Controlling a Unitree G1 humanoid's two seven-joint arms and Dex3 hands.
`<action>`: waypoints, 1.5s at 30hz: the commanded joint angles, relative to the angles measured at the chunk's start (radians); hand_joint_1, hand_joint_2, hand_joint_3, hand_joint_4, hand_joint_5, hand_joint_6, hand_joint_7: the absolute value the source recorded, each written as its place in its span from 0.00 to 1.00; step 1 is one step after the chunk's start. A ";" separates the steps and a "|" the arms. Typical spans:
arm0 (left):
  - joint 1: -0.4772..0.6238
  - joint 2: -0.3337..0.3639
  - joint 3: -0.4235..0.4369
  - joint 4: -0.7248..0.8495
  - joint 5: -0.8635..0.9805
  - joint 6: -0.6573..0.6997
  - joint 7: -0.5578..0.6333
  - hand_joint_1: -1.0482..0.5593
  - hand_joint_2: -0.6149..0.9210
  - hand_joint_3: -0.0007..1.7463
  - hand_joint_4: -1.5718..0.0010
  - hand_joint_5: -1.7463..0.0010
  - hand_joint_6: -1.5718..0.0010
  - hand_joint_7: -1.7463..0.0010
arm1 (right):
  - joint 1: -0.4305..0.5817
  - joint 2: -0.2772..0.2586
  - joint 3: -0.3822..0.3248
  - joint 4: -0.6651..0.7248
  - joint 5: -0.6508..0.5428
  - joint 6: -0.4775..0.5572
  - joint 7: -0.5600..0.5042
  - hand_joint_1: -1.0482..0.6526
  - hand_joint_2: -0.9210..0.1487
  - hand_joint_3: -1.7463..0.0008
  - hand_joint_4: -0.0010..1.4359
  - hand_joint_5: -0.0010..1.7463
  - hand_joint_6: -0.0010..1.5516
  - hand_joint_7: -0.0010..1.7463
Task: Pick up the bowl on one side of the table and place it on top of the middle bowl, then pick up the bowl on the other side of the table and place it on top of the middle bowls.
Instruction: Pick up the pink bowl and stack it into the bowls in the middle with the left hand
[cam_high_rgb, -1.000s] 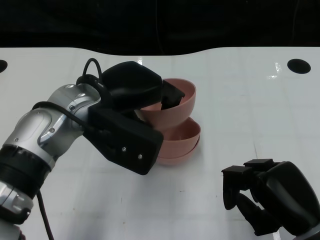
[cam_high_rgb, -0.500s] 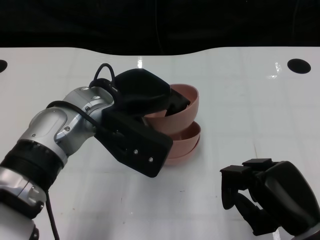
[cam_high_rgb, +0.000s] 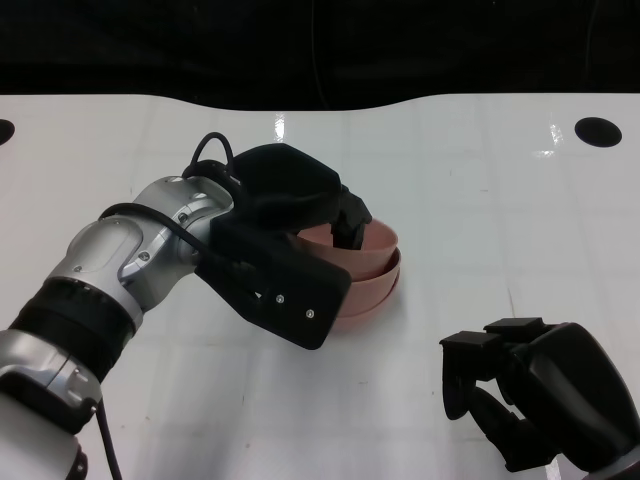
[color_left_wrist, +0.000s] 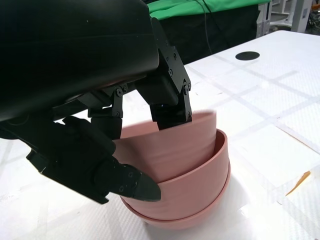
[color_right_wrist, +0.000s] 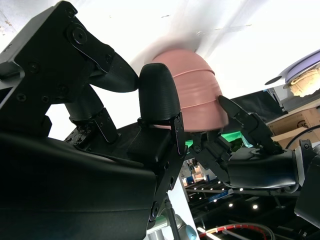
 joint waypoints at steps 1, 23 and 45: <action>-0.010 0.021 -0.011 -0.019 0.017 0.014 -0.008 0.40 1.00 0.05 0.61 0.32 0.52 0.74 | 0.006 -0.010 -0.002 -0.003 0.001 0.000 -0.001 0.55 0.69 0.14 0.67 1.00 0.55 0.88; 0.112 0.076 0.014 -0.134 -0.018 0.038 -0.035 0.26 1.00 0.11 0.75 0.66 0.64 0.98 | 0.006 -0.011 -0.005 -0.009 0.004 0.005 0.013 0.55 0.69 0.13 0.67 1.00 0.56 0.86; 0.284 0.170 0.209 -0.260 -0.137 -0.127 0.186 0.30 1.00 0.14 0.91 0.55 0.74 0.98 | 0.006 -0.024 -0.014 0.020 0.013 -0.025 0.006 0.56 0.72 0.12 0.67 1.00 0.55 0.88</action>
